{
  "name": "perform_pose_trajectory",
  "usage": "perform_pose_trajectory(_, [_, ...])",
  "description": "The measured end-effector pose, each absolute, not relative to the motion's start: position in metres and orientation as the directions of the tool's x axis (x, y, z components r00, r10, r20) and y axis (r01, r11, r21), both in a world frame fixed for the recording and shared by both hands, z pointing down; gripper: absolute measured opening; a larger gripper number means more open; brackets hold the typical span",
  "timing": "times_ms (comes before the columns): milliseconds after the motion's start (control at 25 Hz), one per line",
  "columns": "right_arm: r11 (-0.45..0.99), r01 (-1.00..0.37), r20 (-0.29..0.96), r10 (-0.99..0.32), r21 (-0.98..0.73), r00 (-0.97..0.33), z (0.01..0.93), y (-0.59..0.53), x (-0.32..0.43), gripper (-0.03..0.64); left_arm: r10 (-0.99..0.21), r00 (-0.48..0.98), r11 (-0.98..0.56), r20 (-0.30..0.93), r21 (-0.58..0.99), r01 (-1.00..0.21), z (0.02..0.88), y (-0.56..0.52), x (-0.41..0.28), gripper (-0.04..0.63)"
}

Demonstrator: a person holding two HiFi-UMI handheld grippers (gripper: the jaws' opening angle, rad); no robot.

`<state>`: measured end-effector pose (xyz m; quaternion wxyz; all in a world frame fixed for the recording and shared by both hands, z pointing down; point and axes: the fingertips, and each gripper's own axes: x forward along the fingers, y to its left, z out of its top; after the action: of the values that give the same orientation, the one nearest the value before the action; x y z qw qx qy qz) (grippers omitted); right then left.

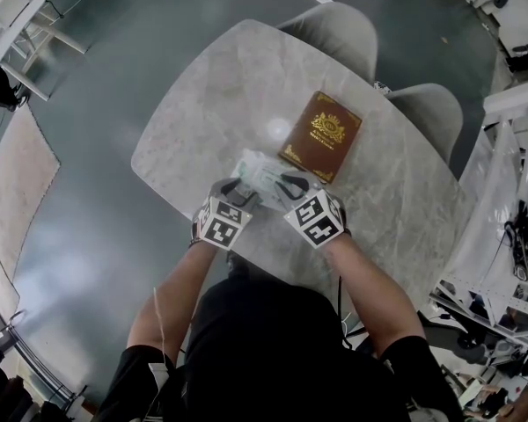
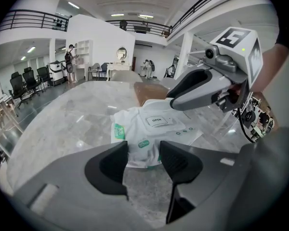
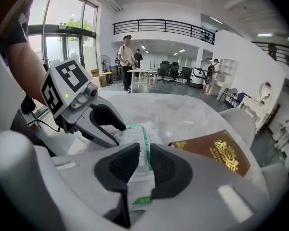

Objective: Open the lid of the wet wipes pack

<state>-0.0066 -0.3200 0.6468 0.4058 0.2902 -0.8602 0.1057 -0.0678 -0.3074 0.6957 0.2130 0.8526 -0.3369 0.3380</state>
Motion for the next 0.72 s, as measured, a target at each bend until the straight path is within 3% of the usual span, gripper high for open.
perform_pose_trajectory(400, [0.676,-0.737,0.712,-0.502,-0.031,-0.49,0.651,-0.359,0.021,0.044,-0.437,0.547,-0.685,0.714,0.13,-0.717,0.7,-0.315,-0.07,0.222])
perform_pose_trajectory(720, [0.564,-0.818,0.723,-0.519,-0.11,-0.456,0.664,-0.388,0.038,0.075,-0.43,0.543,-0.678,0.721,0.139,-0.722,0.707,-0.323,-0.068,0.222])
